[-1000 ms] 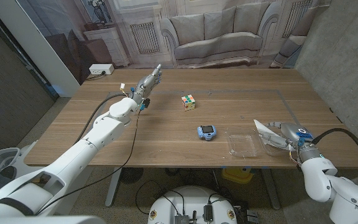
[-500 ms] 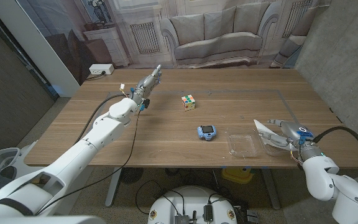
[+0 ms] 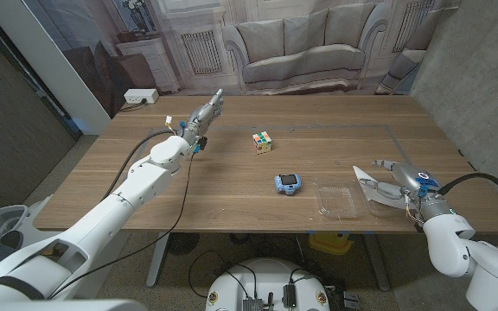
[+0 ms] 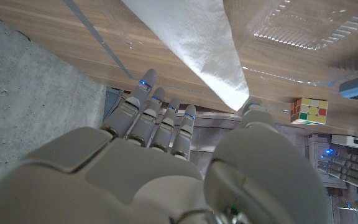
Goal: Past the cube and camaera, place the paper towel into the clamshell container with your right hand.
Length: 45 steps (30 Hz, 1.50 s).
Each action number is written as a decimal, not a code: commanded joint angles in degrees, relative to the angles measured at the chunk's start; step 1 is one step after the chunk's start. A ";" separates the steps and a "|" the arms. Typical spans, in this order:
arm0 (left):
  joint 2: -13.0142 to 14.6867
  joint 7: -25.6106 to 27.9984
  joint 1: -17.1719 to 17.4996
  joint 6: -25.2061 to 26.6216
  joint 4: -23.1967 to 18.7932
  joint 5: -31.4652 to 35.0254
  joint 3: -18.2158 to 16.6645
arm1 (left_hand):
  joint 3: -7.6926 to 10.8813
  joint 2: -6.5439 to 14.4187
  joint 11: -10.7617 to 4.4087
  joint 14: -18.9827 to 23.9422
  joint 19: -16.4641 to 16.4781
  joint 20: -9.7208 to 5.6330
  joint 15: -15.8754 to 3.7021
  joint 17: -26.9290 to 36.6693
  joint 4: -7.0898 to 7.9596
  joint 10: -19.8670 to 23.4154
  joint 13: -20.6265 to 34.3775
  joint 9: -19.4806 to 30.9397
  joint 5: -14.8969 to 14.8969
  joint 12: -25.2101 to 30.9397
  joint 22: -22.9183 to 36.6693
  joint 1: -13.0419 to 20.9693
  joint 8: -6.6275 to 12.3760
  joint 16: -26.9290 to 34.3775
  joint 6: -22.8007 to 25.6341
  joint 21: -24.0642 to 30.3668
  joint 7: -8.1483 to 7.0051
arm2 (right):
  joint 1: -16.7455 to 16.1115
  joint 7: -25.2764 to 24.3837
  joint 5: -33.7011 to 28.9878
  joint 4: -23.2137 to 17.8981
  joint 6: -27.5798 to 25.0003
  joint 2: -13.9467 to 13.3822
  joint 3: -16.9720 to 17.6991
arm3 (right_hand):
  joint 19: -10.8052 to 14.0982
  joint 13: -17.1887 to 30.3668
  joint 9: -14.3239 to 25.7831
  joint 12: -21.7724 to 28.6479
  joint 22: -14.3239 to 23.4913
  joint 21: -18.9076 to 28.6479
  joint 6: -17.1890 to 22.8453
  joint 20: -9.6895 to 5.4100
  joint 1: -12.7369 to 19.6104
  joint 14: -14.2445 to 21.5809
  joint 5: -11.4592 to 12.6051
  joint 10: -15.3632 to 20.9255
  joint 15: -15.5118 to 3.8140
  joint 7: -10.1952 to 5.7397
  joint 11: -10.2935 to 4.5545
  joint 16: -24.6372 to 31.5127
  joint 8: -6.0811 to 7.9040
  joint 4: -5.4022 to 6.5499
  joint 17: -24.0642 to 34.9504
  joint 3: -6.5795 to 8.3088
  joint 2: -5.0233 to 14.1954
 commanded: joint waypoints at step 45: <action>1.78 -9.05 -0.43 -8.39 6.35 -2.56 -1.99 | -0.99 0.64 0.08 0.39 -0.07 0.38 0.05 0.21 0.11 0.54 0.28 0.13 0.05 0.02 0.13 0.26 -0.17 -0.06 0.33 0.00 -0.08 | 4.23 -8.10 -7.87 -5.09 -1.58 4.33 -5.07 | 1.23 0.21 -0.17 1.48 0.00 -0.76 1.28 -2.75 -0.45 1.36 1.15 1.39 -4.66 0.84 0.54 0.78 1.30 0.46 0.18 -0.45 0.64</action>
